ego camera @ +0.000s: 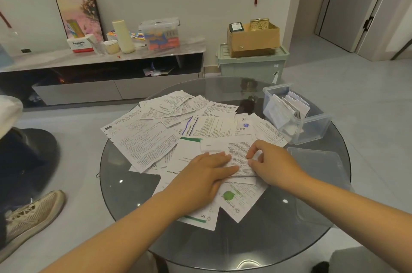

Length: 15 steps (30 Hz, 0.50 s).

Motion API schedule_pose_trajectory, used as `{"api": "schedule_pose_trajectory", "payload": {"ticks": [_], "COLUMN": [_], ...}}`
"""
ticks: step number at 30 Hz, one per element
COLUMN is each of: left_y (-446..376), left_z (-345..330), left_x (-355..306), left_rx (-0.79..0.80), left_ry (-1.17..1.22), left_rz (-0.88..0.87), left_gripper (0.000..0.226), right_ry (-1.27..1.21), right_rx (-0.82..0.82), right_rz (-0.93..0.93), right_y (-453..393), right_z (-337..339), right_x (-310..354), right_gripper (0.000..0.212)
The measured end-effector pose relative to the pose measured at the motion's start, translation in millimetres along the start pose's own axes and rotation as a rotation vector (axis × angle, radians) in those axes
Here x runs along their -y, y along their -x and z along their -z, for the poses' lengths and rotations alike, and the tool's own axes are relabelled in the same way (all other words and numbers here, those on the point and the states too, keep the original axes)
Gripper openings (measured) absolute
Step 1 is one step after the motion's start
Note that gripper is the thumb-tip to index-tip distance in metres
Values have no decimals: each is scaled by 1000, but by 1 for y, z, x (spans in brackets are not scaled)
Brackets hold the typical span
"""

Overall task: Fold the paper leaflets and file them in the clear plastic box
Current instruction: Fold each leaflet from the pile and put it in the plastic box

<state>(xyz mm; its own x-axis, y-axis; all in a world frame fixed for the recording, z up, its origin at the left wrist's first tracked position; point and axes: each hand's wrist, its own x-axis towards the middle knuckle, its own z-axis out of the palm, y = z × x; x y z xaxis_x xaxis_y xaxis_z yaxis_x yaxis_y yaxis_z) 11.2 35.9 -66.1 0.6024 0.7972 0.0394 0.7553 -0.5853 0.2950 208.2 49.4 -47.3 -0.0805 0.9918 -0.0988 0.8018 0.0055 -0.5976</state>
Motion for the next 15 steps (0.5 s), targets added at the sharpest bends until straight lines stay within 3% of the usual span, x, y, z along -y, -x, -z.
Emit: {"api": "schedule_pose_trajectory", "payload": {"ticks": [6, 12, 15], "left_y": [-5, -3, -2], "left_z": [0, -5, -2], "left_x": [-2, -5, -7], "left_rx": [-74, 83, 27], "left_ry": [-76, -157, -76], "left_rz": [-76, -1, 3], "left_gripper": [48, 49, 53], "right_ry": [16, 62, 29], "right_rx": [-10, -2, 59], "right_rz": [-23, -29, -42], "right_y": [-3, -5, -4], "right_z": [2, 4, 9], "right_x": [-1, 1, 3], "right_gripper": [8, 6, 8]}}
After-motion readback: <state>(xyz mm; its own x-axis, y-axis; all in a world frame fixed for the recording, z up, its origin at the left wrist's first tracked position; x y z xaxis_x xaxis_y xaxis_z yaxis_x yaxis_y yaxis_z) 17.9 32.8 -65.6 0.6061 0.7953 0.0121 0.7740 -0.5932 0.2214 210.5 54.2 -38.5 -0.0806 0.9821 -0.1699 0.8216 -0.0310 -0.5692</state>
